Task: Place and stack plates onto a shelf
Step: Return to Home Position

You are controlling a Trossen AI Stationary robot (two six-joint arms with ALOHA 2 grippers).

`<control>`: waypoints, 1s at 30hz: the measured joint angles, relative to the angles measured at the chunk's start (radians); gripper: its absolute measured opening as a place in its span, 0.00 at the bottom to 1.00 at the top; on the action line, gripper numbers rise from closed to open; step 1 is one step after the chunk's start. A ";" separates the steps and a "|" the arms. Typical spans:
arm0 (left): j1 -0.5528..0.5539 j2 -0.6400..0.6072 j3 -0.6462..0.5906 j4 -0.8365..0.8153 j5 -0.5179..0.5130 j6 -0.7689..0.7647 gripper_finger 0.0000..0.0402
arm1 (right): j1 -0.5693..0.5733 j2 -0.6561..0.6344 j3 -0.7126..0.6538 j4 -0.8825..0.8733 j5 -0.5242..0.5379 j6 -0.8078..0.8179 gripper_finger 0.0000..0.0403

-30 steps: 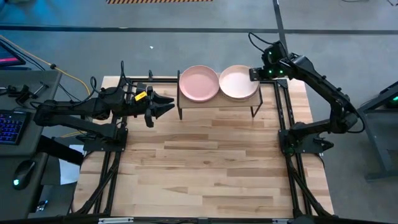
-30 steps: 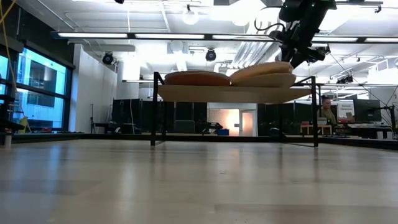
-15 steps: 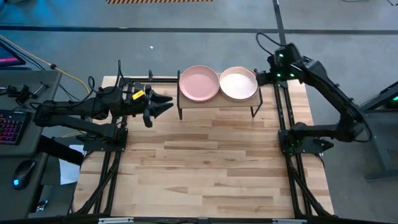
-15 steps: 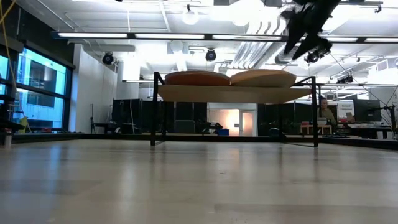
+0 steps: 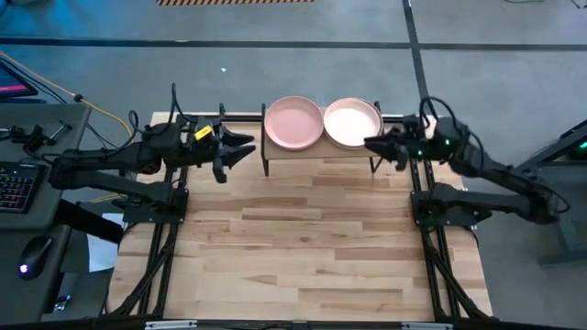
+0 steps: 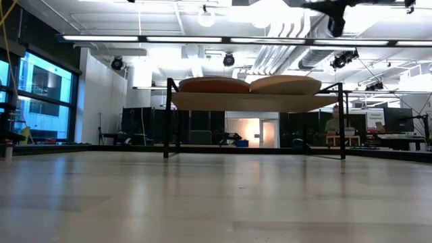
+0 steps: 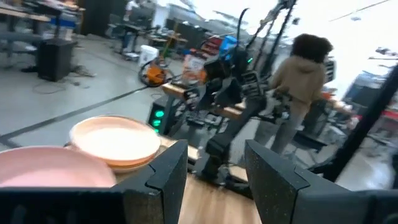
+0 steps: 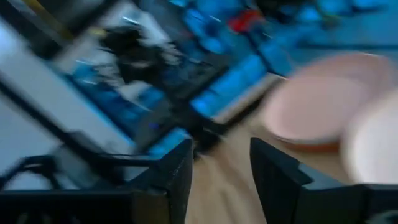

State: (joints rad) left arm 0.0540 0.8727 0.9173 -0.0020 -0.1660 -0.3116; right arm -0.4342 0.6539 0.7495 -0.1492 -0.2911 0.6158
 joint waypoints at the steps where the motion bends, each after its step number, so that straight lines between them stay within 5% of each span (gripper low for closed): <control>1: -0.004 0.001 0.000 0.011 0.015 0.000 0.36 | 0.028 -0.009 -0.040 0.082 0.001 0.013 0.33; 9: -0.039 0.001 0.000 0.031 0.034 0.020 0.19 | 0.127 0.038 -0.072 0.189 0.027 -0.036 0.02; 13: -0.070 -0.003 -0.006 0.080 0.046 0.082 0.02 | 0.162 0.080 -0.015 0.193 0.026 -0.082 0.01; 20: -0.074 -0.043 -0.180 0.181 0.052 0.081 0.00 | 0.213 0.149 0.051 0.191 0.028 -0.204 0.00; 30: -0.032 -0.306 -0.483 0.272 0.055 0.050 0.00 | 0.228 0.206 0.054 0.154 0.027 -0.253 0.00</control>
State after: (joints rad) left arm 0.0220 0.5668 0.4343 0.2702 -0.1112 -0.2619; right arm -0.2066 0.8594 0.8040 0.0049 -0.2638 0.3629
